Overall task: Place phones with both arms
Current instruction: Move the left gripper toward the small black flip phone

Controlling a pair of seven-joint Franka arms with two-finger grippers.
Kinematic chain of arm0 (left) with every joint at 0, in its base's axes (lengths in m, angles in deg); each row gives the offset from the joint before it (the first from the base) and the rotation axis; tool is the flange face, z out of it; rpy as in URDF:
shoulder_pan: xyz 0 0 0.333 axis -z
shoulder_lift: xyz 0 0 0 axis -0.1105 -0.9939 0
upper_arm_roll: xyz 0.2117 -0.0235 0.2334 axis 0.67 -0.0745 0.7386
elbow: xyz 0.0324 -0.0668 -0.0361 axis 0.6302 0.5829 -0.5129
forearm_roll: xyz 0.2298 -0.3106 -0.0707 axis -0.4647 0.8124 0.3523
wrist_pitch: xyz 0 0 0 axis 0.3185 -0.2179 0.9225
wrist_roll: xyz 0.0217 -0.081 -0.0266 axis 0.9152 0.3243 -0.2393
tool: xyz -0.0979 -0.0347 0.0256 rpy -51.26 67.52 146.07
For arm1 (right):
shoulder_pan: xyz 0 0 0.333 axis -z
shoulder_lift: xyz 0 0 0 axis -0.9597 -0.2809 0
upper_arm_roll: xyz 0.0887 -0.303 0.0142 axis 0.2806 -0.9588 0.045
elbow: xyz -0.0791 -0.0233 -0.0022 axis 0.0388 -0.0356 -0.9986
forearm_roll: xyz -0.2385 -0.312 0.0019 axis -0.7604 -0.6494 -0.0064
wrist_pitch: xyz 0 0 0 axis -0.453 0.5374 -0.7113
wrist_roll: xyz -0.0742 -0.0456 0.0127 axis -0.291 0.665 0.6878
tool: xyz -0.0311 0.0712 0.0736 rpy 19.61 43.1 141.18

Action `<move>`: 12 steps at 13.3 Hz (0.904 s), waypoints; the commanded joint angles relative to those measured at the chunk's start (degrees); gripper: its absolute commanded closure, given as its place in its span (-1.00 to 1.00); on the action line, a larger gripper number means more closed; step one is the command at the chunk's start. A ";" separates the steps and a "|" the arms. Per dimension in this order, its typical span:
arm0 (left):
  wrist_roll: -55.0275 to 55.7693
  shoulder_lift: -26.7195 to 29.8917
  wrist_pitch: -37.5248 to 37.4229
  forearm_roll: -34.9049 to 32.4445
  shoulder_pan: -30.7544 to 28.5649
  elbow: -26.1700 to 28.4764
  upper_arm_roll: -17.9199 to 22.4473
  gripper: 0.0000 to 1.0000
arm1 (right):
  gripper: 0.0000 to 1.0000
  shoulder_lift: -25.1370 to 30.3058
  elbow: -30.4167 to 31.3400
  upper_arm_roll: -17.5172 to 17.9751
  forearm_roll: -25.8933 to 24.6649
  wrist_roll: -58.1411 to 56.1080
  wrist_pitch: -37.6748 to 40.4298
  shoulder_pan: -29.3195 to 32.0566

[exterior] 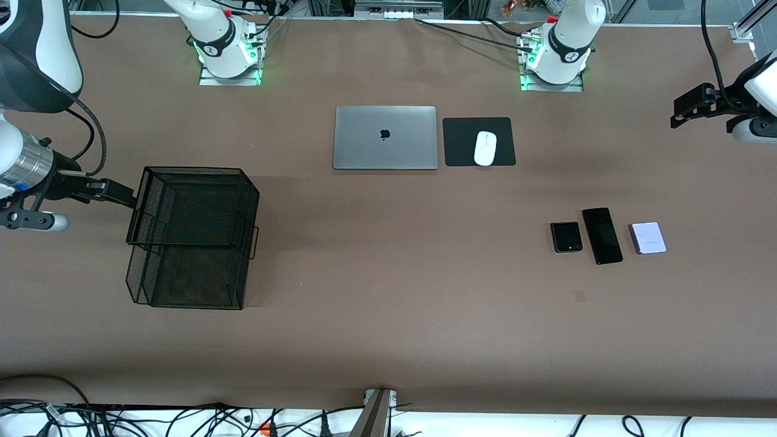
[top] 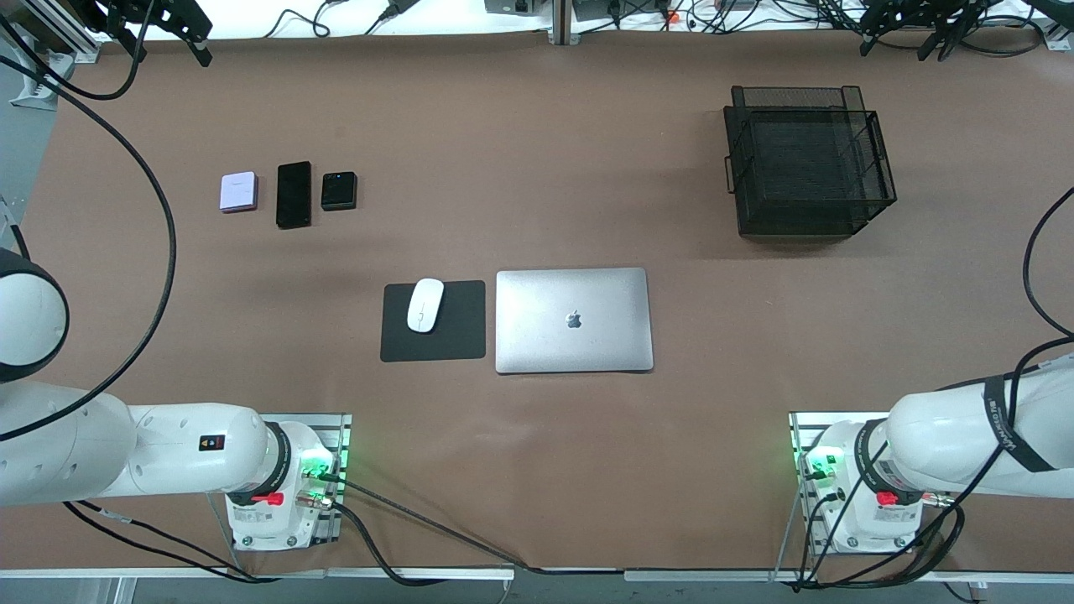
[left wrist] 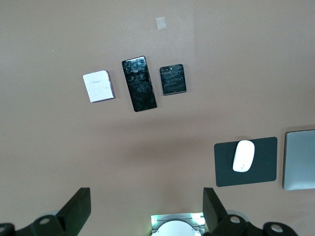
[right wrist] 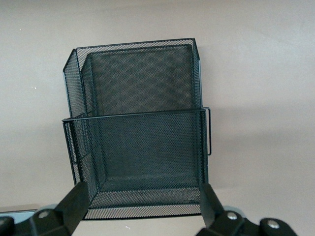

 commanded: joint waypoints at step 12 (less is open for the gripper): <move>-1.16 -5.81 10.14 0.44 -1.21 5.41 0.05 -1.00 | -1.00 0.45 -0.82 -0.22 -0.44 -0.59 1.97 0.57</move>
